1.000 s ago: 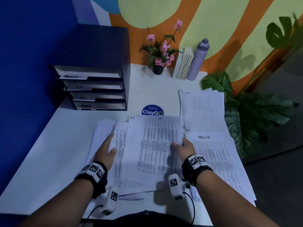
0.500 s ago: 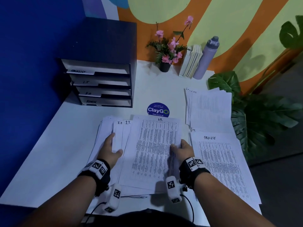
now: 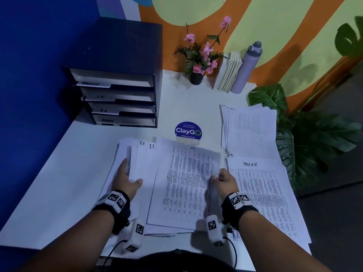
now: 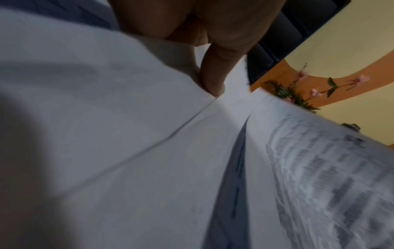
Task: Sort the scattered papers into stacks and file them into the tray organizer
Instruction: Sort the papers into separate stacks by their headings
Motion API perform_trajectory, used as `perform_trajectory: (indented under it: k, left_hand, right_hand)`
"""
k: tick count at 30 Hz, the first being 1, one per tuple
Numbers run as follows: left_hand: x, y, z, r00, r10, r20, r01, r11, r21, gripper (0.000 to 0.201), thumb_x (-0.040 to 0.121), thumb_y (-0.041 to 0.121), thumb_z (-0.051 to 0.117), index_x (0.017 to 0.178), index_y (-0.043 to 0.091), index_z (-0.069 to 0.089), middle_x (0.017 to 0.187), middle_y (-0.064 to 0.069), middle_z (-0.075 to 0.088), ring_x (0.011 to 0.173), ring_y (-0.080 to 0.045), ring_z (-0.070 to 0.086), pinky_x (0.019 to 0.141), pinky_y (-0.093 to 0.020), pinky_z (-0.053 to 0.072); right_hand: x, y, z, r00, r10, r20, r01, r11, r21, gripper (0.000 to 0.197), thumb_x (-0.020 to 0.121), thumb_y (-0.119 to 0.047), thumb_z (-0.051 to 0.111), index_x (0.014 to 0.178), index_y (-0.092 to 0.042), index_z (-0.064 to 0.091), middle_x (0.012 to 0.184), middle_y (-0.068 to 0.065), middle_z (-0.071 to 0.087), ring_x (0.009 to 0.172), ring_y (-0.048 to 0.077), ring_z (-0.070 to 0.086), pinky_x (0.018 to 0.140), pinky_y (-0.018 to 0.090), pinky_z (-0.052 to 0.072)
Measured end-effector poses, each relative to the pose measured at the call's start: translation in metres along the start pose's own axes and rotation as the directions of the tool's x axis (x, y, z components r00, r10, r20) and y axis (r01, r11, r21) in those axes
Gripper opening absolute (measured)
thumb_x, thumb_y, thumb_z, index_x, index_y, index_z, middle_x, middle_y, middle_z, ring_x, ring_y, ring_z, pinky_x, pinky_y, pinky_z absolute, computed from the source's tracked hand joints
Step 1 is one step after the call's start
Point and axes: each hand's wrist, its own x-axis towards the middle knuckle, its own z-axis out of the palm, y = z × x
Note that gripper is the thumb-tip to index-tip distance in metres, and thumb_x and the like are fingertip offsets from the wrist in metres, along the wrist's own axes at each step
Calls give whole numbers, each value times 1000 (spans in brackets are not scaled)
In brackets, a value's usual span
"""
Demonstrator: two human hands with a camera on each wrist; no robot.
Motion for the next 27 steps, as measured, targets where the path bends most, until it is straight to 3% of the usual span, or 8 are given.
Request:
perform_trajectory:
  k: [5, 7, 11, 13, 15, 19, 23, 27]
  left_hand:
    - [2, -1, -2, 1000, -11, -28, 11, 1000, 11, 80, 82, 8, 70, 149, 19, 27, 148, -5, 39, 132, -26, 41, 107, -33, 33]
    - [1, -2, -1, 999, -17, -33, 17, 1000, 8, 76, 81, 7, 70, 146, 18, 31, 144, -6, 44, 128, -27, 46, 105, -34, 36]
    - [1, -3, -2, 999, -24, -35, 25, 1000, 11, 74, 80, 8, 72, 143, 16, 35, 137, -8, 50, 121, -29, 50, 101, -36, 40]
    - [3, -6, -2, 999, -20, -28, 21, 1000, 23, 75, 78, 10, 73, 143, 16, 36, 137, -9, 50, 122, -29, 50, 103, -38, 41]
    - [3, -6, -3, 999, -24, -30, 25, 999, 28, 74, 78, 11, 74, 142, 16, 37, 137, -8, 50, 123, -29, 50, 103, -38, 41]
    - [-1, -3, -3, 999, -6, -39, 7, 1000, 8, 69, 77, 11, 74, 138, 17, 41, 130, -6, 55, 111, -25, 54, 98, -36, 43]
    - [-5, 2, -1, 1000, 11, -19, -12, 998, -58, 58, 77, 11, 75, 128, 15, 50, 113, -3, 64, 98, -20, 58, 86, -29, 44]
    - [-8, 9, -2, 1000, 17, 8, -17, 996, -89, 46, 81, 21, 74, 122, 18, 54, 108, 3, 64, 99, -19, 59, 87, -28, 42]
  right_hand:
    - [-3, 2, -8, 999, -35, -19, 37, 989, 141, 22, 92, 6, 51, 97, -12, 62, 89, 1, 71, 86, 20, 65, 71, 17, 50]
    - [-5, -4, -9, 1000, -17, -15, 20, 982, 186, 22, 90, 7, 54, 101, -10, 64, 90, 2, 70, 86, 17, 64, 64, 11, 51]
    - [0, -5, -6, 996, 40, 78, -59, 965, 254, 42, 85, 21, 49, 61, -12, 55, 73, 2, 71, 68, 17, 64, 47, 13, 45]
    - [2, -2, -3, 997, 6, 73, -23, 973, 229, 54, 81, 27, 46, 48, -16, 52, 95, 9, 74, 80, 24, 67, 58, 20, 50]
    - [3, -2, -2, 994, 29, 106, -54, 969, 239, 46, 81, 26, 47, 54, -12, 49, 111, 13, 69, 93, 27, 66, 67, 25, 50]
    - [7, -2, -4, 988, 100, 121, -133, 944, 303, 36, 82, 22, 52, 64, -9, 52, 92, 8, 69, 72, 19, 59, 51, 20, 48]
    - [2, -3, -3, 985, 112, 132, -152, 925, 348, 30, 81, 17, 55, 98, -4, 66, 90, 11, 71, 80, 25, 64, 66, 31, 52]
    - [0, -10, 1, 992, 59, 109, -93, 935, 343, 32, 77, 22, 52, 92, -5, 61, 84, 13, 65, 80, 26, 61, 62, 29, 49]
